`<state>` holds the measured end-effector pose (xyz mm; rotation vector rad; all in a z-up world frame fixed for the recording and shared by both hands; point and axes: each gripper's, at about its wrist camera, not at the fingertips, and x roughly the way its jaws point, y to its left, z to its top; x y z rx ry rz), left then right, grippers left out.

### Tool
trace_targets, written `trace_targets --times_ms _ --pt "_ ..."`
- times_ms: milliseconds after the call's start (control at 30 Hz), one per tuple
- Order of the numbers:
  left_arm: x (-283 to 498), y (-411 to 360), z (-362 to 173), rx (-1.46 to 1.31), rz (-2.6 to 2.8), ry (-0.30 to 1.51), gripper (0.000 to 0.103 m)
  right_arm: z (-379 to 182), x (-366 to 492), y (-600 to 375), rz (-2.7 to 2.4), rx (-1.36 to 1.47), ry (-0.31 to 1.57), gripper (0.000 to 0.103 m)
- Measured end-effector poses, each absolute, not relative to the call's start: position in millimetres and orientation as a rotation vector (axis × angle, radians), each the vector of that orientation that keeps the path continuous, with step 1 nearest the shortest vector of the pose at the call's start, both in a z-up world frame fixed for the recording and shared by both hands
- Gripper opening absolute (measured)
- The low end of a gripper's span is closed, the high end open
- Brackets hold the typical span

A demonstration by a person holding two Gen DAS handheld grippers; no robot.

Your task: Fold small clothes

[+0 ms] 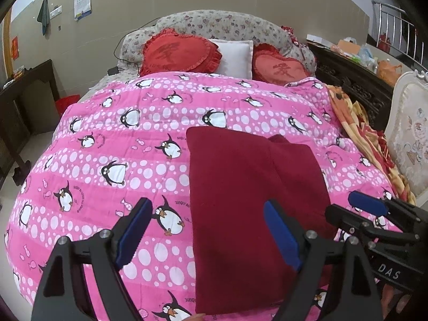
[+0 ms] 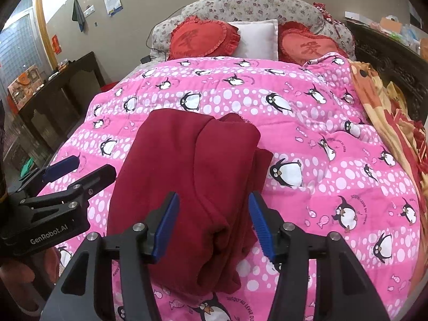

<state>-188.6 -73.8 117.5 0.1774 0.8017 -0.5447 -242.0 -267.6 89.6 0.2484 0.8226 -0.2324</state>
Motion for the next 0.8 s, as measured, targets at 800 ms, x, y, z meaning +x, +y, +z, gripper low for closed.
trace_targets --times_ms 800 --pt "-184.1 -71.8 108.3 0.183 -0.537 0.82 0.088 84.2 -237.8 -267.3 -0.222 0.262 0.842 0.033"
